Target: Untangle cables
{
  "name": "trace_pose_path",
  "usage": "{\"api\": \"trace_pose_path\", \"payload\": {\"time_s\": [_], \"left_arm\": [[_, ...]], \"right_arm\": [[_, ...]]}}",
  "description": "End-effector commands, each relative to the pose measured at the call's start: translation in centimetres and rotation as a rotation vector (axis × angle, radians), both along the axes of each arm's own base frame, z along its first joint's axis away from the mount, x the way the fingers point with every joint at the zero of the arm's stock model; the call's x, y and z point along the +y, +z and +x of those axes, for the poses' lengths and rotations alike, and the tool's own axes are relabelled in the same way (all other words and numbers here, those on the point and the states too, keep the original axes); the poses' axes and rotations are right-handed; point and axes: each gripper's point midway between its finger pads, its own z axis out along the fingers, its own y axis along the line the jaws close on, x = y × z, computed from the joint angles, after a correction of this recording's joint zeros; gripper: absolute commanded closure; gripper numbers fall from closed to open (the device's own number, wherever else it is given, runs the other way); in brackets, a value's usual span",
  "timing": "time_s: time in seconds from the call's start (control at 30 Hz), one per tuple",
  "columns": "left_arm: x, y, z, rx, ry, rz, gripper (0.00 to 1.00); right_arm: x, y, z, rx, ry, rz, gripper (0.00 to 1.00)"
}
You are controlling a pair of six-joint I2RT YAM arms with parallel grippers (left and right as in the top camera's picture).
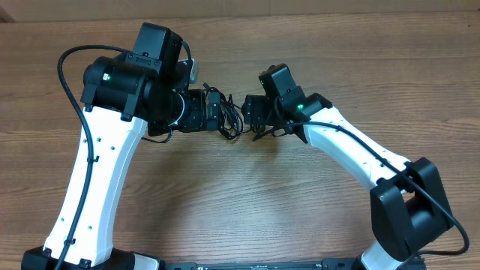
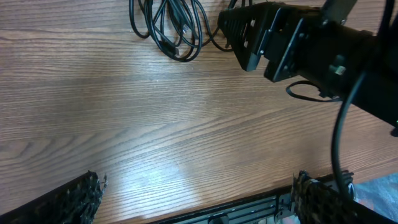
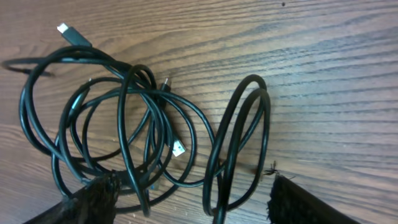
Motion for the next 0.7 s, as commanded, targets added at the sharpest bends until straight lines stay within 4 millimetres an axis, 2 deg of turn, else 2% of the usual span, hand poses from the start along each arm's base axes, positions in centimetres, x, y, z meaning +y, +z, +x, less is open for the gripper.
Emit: {"api": "trace_pose_path", "payload": {"time_s": [0.0, 0.2, 0.23, 0.3, 0.43, 0.5, 0.57, 0.67], "left_arm": [[0.1, 0.4, 0.0, -0.009, 0.009, -0.003, 0.00], [0.1, 0.4, 0.0, -0.009, 0.009, -0.003, 0.00], [0.1, 0.4, 0.0, -0.009, 0.009, -0.003, 0.00], [0.1, 0.4, 0.0, -0.009, 0.009, -0.003, 0.00], [0.1, 0.4, 0.0, -0.009, 0.009, -0.003, 0.00], [0.1, 0.4, 0.0, -0.009, 0.009, -0.003, 0.00], [0.1, 0.4, 0.0, -0.010, 0.009, -0.003, 0.00], [0.1, 0.4, 0.0, -0.010, 0.009, -0.003, 0.00]], "right_arm": [[0.1, -2.7, -0.9, 0.053, 0.009, -0.024, 0.34], [0.0, -3.5, -1.0, 0.068, 0.009, -0.033, 0.69], [0.0, -3.4, -0.9, 0.067, 0.009, -0.032, 0.76], [0.0, -3.5, -0.9, 0.068, 0.008, -0.033, 0.96], [0.2, -2.9, -0.7, 0.060, 0.009, -0.028, 0.96], [0.4, -1.6, -0.4, 0.052, 0.010, -0.022, 0.96], [0.6, 0.6, -0.1, 0.028, 0.015, -0.013, 0.96], [0.8, 5.6, 0.3, -0.038, 0.036, 0.010, 0.96]]}}
